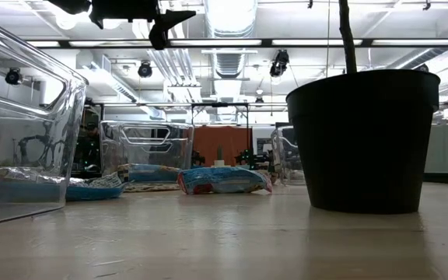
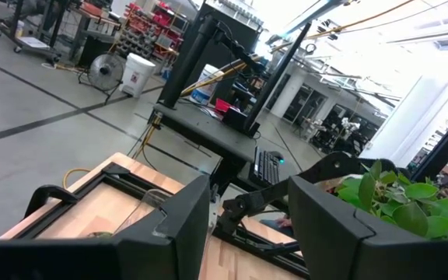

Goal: Pick and place Granola Bars by type
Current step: Put the bottom red granola bar into the top right transparent bin

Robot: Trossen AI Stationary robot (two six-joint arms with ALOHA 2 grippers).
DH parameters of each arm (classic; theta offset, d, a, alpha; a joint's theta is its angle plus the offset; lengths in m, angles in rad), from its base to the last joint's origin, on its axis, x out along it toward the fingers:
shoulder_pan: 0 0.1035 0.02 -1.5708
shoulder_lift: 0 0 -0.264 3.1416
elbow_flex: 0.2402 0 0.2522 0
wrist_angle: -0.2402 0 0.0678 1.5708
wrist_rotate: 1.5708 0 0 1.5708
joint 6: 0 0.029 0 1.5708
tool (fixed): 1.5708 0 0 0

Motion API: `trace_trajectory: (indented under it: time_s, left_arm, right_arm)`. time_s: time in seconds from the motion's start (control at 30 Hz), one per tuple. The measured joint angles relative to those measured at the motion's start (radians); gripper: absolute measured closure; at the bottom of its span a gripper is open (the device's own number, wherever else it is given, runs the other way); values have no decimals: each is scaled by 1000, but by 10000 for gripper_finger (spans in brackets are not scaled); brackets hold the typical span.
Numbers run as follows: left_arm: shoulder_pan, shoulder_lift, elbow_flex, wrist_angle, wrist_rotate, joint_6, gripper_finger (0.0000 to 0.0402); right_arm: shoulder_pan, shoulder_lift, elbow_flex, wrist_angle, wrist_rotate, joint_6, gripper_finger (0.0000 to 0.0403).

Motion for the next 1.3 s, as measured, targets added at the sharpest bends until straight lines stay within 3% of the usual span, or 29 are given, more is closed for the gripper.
trace_trajectory:
  time_s: [0.17,0.73,1.0,1.3]
  left_arm:
    - [0,0,0,0,0,0,244]
    - [0,0,0,-13,0,0,244]
    - [0,0,0,-14,0,0,244]
    - [0,0,0,-14,0,0,244]
  right_arm:
    - [28,-66,-35,-120,-3,40,386]
    - [4,-466,-572,-110,5,61,386]
    - [-141,-666,-790,-109,40,40,389]
    - [-456,-906,-940,-117,124,-106,393]
